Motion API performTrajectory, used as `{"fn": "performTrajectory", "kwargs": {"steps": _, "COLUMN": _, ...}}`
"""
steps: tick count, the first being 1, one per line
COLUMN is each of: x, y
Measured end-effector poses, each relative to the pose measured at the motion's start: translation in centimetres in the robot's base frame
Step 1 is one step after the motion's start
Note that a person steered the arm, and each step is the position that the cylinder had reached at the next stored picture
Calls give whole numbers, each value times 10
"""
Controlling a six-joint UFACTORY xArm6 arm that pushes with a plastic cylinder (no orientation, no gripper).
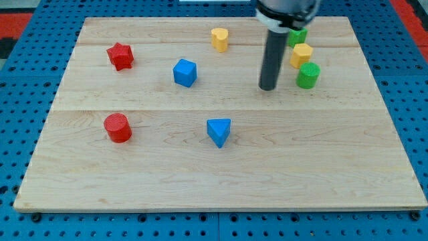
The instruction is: Slide the yellow heart diagonal bottom left to the green circle
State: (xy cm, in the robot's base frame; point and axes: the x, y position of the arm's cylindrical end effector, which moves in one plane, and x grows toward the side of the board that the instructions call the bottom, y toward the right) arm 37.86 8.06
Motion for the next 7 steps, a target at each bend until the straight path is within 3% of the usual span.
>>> {"fn": "performTrajectory", "kwargs": {"steps": 3, "x": -110, "y": 7}}
{"fn": "performTrajectory", "kwargs": {"steps": 4, "x": -146, "y": -27}}
{"fn": "performTrajectory", "kwargs": {"steps": 5, "x": -155, "y": -78}}
{"fn": "performTrajectory", "kwargs": {"steps": 6, "x": -83, "y": -22}}
{"fn": "performTrajectory", "kwargs": {"steps": 7, "x": -51, "y": -11}}
